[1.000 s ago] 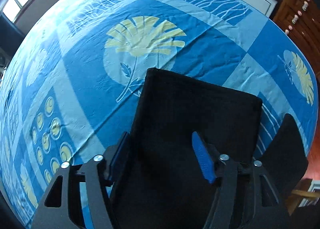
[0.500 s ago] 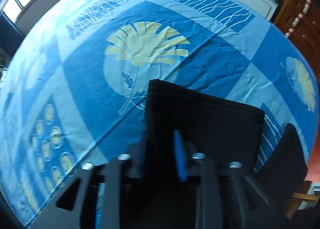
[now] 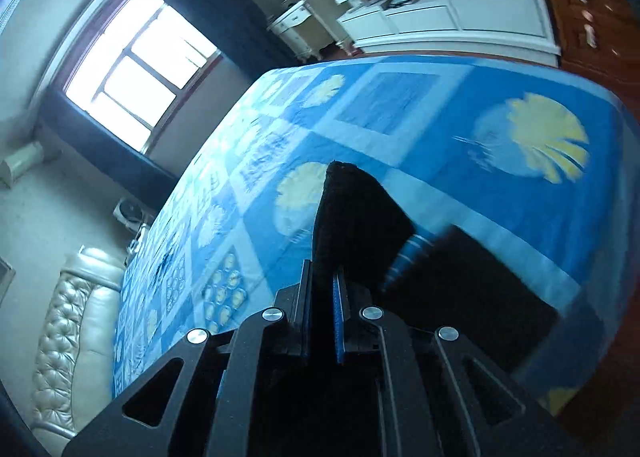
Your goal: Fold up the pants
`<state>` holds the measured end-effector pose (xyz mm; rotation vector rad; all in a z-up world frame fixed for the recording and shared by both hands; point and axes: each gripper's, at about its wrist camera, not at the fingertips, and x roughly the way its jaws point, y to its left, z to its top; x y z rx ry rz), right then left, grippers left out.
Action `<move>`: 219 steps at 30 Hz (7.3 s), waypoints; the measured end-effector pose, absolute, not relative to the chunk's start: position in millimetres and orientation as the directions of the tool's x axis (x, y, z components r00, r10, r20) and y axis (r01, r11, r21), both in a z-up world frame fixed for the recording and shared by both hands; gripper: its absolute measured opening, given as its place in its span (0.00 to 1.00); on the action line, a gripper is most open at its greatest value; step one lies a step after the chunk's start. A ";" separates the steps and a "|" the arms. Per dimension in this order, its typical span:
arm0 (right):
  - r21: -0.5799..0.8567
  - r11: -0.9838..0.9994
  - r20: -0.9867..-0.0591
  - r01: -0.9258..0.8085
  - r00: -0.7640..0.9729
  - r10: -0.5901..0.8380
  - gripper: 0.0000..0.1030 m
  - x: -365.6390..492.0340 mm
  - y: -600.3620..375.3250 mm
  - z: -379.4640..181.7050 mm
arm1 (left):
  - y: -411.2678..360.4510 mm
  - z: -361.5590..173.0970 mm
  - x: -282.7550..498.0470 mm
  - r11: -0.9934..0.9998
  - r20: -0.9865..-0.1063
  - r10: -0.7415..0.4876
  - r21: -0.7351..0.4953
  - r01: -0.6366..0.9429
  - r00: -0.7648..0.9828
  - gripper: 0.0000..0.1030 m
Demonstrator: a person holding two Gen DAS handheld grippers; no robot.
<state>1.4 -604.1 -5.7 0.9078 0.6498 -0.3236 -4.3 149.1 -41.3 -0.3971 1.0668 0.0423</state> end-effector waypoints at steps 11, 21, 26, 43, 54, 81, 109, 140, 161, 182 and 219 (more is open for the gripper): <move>0.748 0.380 -0.618 0.544 0.779 0.102 0.11 -52.7 -616.0 -92.5 | 122.0 -39.0 -0.1 0.929 -0.857 -0.174 -0.306 -0.208 0.485 0.75; 0.658 0.523 -0.632 0.541 0.775 -0.005 0.05 -37.7 -620.6 -61.4 | 98.4 -50.3 4.0 0.940 -0.873 -0.154 -0.274 -0.203 0.463 0.80; 0.658 0.480 -0.667 0.581 0.745 0.014 0.05 -51.4 -628.3 -101.3 | 92.8 -61.6 7.6 0.942 -0.883 -0.149 -0.264 -0.207 0.446 0.82; 0.705 0.425 -0.622 0.568 0.783 -0.014 0.44 -82.0 -670.7 -66.0 | 96.5 -43.4 9.4 0.956 -0.855 -0.133 -0.244 -0.163 0.501 0.84; 0.773 0.368 -0.592 0.516 0.796 0.127 0.45 -54.7 -694.7 -92.2 | 117.9 -21.4 15.1 0.948 -0.820 -0.092 -0.247 -0.203 0.566 0.84; 0.756 0.581 -0.509 0.300 0.828 0.235 0.10 25.1 -596.1 25.5 | 142.5 -11.3 -2.4 0.947 -0.831 -0.030 -0.201 -0.250 0.555 0.84; 0.480 0.869 -0.683 -0.118 0.572 0.454 0.10 94.0 -288.2 28.9 | 103.9 -3.2 -11.5 0.958 -0.818 -0.098 -0.231 -0.168 0.567 0.84; 0.336 0.911 -0.809 -0.239 0.423 0.409 0.29 64.7 -211.4 -23.8 | 97.5 -9.1 -8.7 0.959 -0.826 -0.117 -0.237 -0.153 0.551 0.84; 0.438 0.859 -0.798 -0.263 0.325 0.507 0.56 62.1 -196.0 -38.4 | 95.9 -13.9 -6.5 0.958 -0.832 -0.132 -0.247 -0.148 0.538 0.84; 0.791 0.558 -0.578 0.250 0.606 0.547 0.47 88.7 -509.1 -33.7 | 98.3 -18.9 -5.4 0.953 -0.841 -0.143 -0.260 -0.158 0.521 0.84; 0.747 0.604 -0.644 0.277 0.528 0.554 0.31 -0.4 -493.5 -50.5 | 94.9 -19.8 -6.4 0.954 -0.845 -0.147 -0.259 -0.153 0.515 0.84</move>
